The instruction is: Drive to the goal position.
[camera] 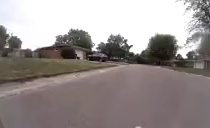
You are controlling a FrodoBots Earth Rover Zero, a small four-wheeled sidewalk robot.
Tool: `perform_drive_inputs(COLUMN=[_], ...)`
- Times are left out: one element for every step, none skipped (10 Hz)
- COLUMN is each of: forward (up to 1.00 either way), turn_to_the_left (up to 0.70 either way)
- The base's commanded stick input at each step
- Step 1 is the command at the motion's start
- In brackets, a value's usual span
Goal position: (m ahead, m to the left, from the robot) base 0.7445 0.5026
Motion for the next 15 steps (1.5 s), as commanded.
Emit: perform_drive_inputs(forward=[0.70,0.70,0.70,0.70,0.70,0.70,0.70,0.70,0.70,0.70,0.70,0.70,0.70,0.70,0.70], turn_to_the_left=[0.00,0.00,0.00,0.00,0.00,0.00,0.00,0.00,0.00,0.00,0.00,0.00,0.00,0.00,0.00])
